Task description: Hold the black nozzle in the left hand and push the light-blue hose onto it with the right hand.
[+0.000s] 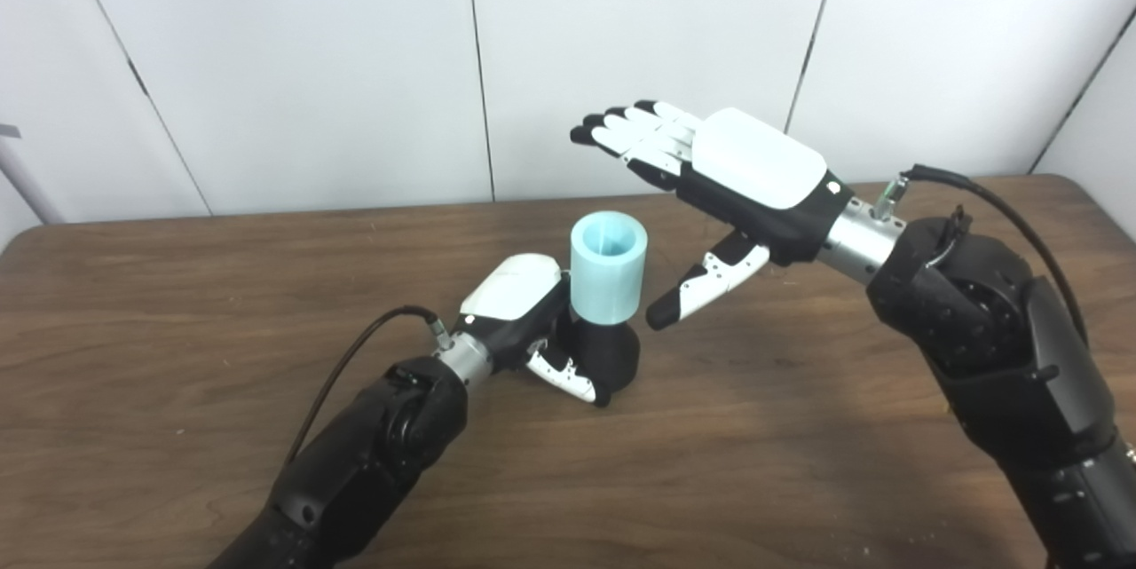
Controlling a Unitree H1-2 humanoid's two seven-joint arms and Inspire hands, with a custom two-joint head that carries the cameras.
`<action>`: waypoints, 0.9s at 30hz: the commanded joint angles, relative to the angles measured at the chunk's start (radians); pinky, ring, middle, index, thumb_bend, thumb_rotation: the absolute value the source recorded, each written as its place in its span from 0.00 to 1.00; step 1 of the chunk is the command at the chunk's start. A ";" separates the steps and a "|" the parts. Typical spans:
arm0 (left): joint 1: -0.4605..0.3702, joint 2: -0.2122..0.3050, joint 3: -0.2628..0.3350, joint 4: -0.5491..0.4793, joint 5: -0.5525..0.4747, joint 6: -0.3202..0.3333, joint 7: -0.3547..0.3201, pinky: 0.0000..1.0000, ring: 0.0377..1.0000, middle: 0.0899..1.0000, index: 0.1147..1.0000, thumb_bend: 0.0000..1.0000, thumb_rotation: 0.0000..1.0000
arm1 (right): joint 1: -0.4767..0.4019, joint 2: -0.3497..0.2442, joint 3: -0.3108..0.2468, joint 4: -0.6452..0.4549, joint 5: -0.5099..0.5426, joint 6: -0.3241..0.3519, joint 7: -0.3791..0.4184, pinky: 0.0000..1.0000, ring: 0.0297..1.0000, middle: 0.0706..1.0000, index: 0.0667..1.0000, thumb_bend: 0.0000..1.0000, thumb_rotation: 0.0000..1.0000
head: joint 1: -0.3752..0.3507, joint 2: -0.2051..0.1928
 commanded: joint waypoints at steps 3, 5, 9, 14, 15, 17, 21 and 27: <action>0.069 0.040 -0.049 0.070 0.064 0.036 -0.110 0.36 0.41 0.36 0.43 0.52 0.00 | -0.046 -0.009 -0.021 -0.018 0.025 -0.006 -0.031 0.98 1.00 1.00 1.00 0.70 0.98 | -0.003 0.000; 0.067 0.038 -0.050 0.074 0.065 0.036 -0.109 0.36 0.40 0.36 0.43 0.52 0.00 | -0.047 -0.008 -0.021 -0.011 0.026 -0.012 -0.036 0.98 1.00 1.00 1.00 0.70 0.98 | -0.002 -0.001; 0.066 0.035 -0.050 0.073 0.065 0.042 -0.112 0.35 0.40 0.36 0.43 0.52 0.00 | -0.037 -0.007 -0.014 -0.007 0.021 -0.016 -0.036 0.98 1.00 1.00 1.00 0.70 0.97 | -0.002 -0.002; 0.069 0.035 -0.049 0.069 0.063 0.042 -0.111 0.34 0.39 0.36 0.43 0.52 0.00 | -0.019 -0.008 0.004 -0.005 0.017 -0.010 -0.020 0.97 1.00 1.00 1.00 0.69 0.96 | 0.001 -0.006; 0.070 0.034 -0.049 0.071 0.063 0.041 -0.110 0.34 0.39 0.36 0.43 0.52 0.00 | -0.015 -0.009 0.013 -0.003 0.015 -0.007 -0.012 0.97 1.00 1.00 1.00 0.69 0.96 | 0.001 -0.007; 0.070 0.034 -0.048 0.073 0.062 0.039 -0.108 0.34 0.40 0.36 0.43 0.52 0.00 | -0.012 -0.011 0.023 0.000 0.013 -0.002 -0.002 0.98 1.00 1.00 0.99 0.69 0.94 | -0.001 -0.008; 0.073 0.036 -0.048 0.070 0.063 0.038 -0.106 0.34 0.40 0.36 0.43 0.52 0.00 | -0.008 -0.011 0.043 0.015 0.004 -0.002 0.014 0.99 1.00 1.00 1.00 0.69 0.94 | 0.002 -0.007; 0.075 0.038 -0.049 0.065 0.068 0.042 -0.106 0.34 0.40 0.37 0.43 0.52 0.00 | -0.025 -0.020 0.066 0.023 0.000 0.020 0.059 1.00 1.00 1.00 1.00 0.70 0.93 | 0.001 -0.005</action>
